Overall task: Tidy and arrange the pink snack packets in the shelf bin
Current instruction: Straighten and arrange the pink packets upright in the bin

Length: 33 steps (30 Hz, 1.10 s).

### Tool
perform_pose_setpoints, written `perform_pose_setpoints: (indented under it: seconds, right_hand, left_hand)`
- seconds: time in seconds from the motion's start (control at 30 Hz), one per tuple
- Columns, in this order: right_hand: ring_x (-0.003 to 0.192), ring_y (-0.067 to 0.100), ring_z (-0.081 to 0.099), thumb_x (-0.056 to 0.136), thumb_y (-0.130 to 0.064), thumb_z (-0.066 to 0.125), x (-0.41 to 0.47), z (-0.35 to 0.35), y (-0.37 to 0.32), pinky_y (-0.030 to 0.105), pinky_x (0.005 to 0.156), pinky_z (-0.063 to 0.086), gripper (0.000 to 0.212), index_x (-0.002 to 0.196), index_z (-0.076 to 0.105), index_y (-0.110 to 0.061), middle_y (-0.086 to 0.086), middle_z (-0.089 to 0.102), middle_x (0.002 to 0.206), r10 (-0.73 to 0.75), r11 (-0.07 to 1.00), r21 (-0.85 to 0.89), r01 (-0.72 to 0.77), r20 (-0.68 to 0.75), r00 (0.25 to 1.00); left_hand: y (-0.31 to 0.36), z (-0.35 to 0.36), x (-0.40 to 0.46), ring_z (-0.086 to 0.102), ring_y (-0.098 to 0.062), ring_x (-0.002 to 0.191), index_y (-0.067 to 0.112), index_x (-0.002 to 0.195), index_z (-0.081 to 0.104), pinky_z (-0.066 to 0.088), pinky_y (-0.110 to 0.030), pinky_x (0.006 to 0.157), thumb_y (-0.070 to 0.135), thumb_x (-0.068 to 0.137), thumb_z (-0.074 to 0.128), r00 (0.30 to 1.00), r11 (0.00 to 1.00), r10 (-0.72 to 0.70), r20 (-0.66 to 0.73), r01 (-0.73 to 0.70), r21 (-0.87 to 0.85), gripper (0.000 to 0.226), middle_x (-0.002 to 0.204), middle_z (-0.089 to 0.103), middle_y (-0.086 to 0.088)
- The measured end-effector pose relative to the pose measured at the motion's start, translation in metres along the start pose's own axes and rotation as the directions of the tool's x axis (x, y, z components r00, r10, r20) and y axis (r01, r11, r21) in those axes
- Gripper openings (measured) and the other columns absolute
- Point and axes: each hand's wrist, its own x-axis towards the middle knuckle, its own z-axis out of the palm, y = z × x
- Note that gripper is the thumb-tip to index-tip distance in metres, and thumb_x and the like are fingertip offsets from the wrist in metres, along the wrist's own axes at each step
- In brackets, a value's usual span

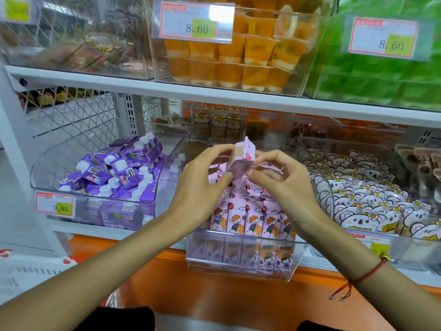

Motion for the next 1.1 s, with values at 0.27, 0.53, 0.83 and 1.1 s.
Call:
perform_pose_setpoints:
  seconds: [0.27,0.53,0.83,1.1]
  right_hand:
    - [0.091,0.008,0.069,0.081,-0.002,0.071,-0.001,-0.002,-0.001,0.016,0.078,0.051,0.018,0.091,0.064,-0.015,-0.007,0.072,0.097,-0.069,0.997,-0.029,0.07,0.024,0.997]
    - [0.093,0.013,0.069,0.085,-0.027,0.067,0.003,-0.009,-0.007,0.022,0.077,0.055,0.028,0.113,0.066,-0.022,-0.003,0.073,0.1,0.12,0.993,0.007,-0.12,0.041,0.992]
    - [0.052,0.008,0.057,0.081,-0.038,0.07,0.006,-0.006,-0.012,0.017,0.054,0.052,0.038,0.107,0.07,-0.012,0.009,0.066,0.095,0.427,0.89,0.133,-0.435,0.091,0.9]
    - [0.087,0.015,0.07,0.083,-0.021,0.069,0.003,-0.007,-0.01,0.023,0.075,0.056,0.041,0.123,0.059,-0.024,0.003,0.072,0.104,0.327,0.933,0.123,-0.339,0.107,0.939]
  left_hand:
    - [0.005,-0.009,0.002,0.058,0.005,0.11,0.026,0.12,0.057,0.043,-0.008,0.09,-0.007,0.089,0.058,0.996,0.988,0.03,0.081,-0.017,-0.151,0.045,0.117,0.064,0.013]
    - [0.013,-0.009,0.007,0.071,-0.009,0.09,0.024,0.126,0.055,0.058,-0.023,0.074,0.025,0.089,0.064,0.919,0.815,-0.322,0.226,0.391,-0.428,0.038,0.098,0.075,0.004]
    - [0.014,-0.006,0.01,0.073,-0.013,0.067,0.023,0.098,0.065,0.056,-0.019,0.054,0.04,0.083,0.069,0.824,0.696,-0.503,0.261,0.565,-0.442,0.023,0.07,0.074,0.006]
    - [0.014,-0.009,0.01,0.072,-0.01,0.086,0.022,0.118,0.057,0.059,-0.025,0.072,0.025,0.086,0.069,0.904,0.819,-0.397,0.16,0.428,-0.381,0.034,0.092,0.076,-0.001]
